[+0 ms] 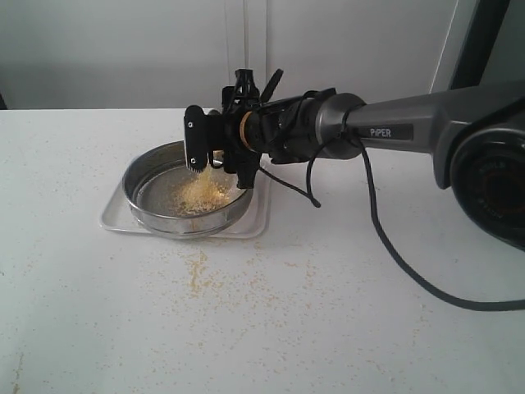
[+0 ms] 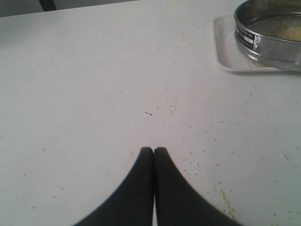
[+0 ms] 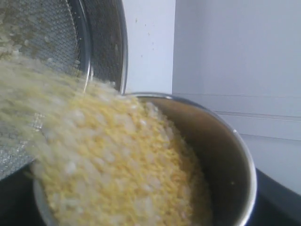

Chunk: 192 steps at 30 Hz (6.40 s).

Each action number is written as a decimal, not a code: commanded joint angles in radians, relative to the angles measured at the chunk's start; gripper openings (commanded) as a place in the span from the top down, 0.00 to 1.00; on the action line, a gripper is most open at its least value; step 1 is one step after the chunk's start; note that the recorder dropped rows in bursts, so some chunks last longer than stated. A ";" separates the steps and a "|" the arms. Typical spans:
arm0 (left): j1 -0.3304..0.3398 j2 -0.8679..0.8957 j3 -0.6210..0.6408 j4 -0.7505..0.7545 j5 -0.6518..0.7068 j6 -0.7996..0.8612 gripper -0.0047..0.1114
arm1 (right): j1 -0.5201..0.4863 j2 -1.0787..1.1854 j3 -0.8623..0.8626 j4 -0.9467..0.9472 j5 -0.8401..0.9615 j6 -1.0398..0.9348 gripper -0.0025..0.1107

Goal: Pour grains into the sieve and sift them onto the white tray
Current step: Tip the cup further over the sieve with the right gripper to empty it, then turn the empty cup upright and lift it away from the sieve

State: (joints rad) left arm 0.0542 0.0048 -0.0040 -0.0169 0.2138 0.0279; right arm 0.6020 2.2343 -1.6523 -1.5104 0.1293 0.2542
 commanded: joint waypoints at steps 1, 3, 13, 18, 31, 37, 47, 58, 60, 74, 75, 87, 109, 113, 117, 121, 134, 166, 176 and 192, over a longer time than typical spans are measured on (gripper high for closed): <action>0.003 -0.005 0.004 -0.008 -0.003 -0.001 0.96 | 0.010 -0.011 -0.012 -0.012 0.015 -0.015 0.98; 0.003 -0.005 0.004 -0.008 -0.003 -0.001 0.96 | 0.014 -0.011 -0.012 -0.012 0.024 -0.015 0.98; 0.003 -0.005 0.004 -0.008 -0.003 -0.001 0.96 | 0.018 -0.011 -0.012 -0.012 0.034 -0.026 0.98; 0.003 -0.005 0.004 -0.008 -0.003 -0.001 0.96 | 0.026 -0.011 -0.012 -0.014 0.074 -0.072 0.98; 0.003 -0.005 0.004 -0.008 -0.003 -0.001 0.96 | 0.026 -0.011 -0.012 -0.023 0.087 -0.104 0.98; 0.003 -0.005 0.004 -0.008 -0.003 -0.001 0.96 | 0.040 -0.011 -0.012 -0.071 0.121 -0.104 0.98; 0.003 -0.005 0.004 -0.008 -0.003 -0.001 0.96 | 0.053 -0.011 -0.012 -0.077 0.162 -0.102 0.98; 0.003 -0.005 0.004 -0.008 -0.003 -0.001 0.96 | 0.069 -0.011 -0.012 -0.077 0.215 -0.101 0.98; 0.003 -0.005 0.004 -0.008 -0.003 -0.001 0.96 | 0.074 -0.011 -0.012 -0.077 0.230 -0.101 0.98; 0.003 -0.005 0.004 -0.008 -0.003 -0.001 0.96 | 0.105 -0.011 -0.012 -0.080 0.316 -0.124 0.98; 0.003 -0.005 0.004 -0.008 -0.003 -0.001 0.96 | 0.106 -0.011 -0.012 -0.080 0.331 -0.130 0.98; 0.003 -0.005 0.004 -0.008 -0.003 -0.001 0.96 | 0.124 -0.011 -0.012 -0.080 0.398 -0.172 0.98; 0.003 -0.005 0.004 -0.008 -0.003 -0.001 0.96 | 0.161 -0.011 -0.012 -0.110 0.519 -0.209 0.98; 0.003 -0.005 0.004 -0.008 -0.003 -0.001 0.96 | 0.169 -0.011 -0.012 -0.134 0.545 -0.209 0.98; 0.003 -0.005 0.004 -0.008 -0.003 -0.001 0.96 | 0.179 -0.011 -0.012 -0.149 0.571 -0.205 0.98; 0.003 -0.005 0.004 -0.008 -0.003 -0.001 0.96 | 0.191 -0.011 -0.012 -0.186 0.595 -0.205 0.98; 0.003 -0.005 0.004 -0.008 -0.003 -0.001 0.96 | 0.204 -0.009 -0.012 -0.234 0.633 -0.230 0.98; 0.003 -0.005 0.004 -0.008 -0.003 -0.001 0.96 | 0.247 -0.009 0.004 -0.234 0.686 -0.500 0.98; 0.003 -0.005 0.004 -0.008 -0.005 -0.001 0.96 | 0.226 -0.009 0.012 -0.234 0.686 -0.493 0.98; 0.003 -0.005 0.004 -0.008 -0.005 -0.001 0.96 | 0.191 -0.083 0.040 -0.156 0.462 0.374 0.98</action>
State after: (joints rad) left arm 0.0542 0.0048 -0.0040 -0.0169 0.2121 0.0279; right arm 0.8039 2.1810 -1.6190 -1.6716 0.6215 0.5196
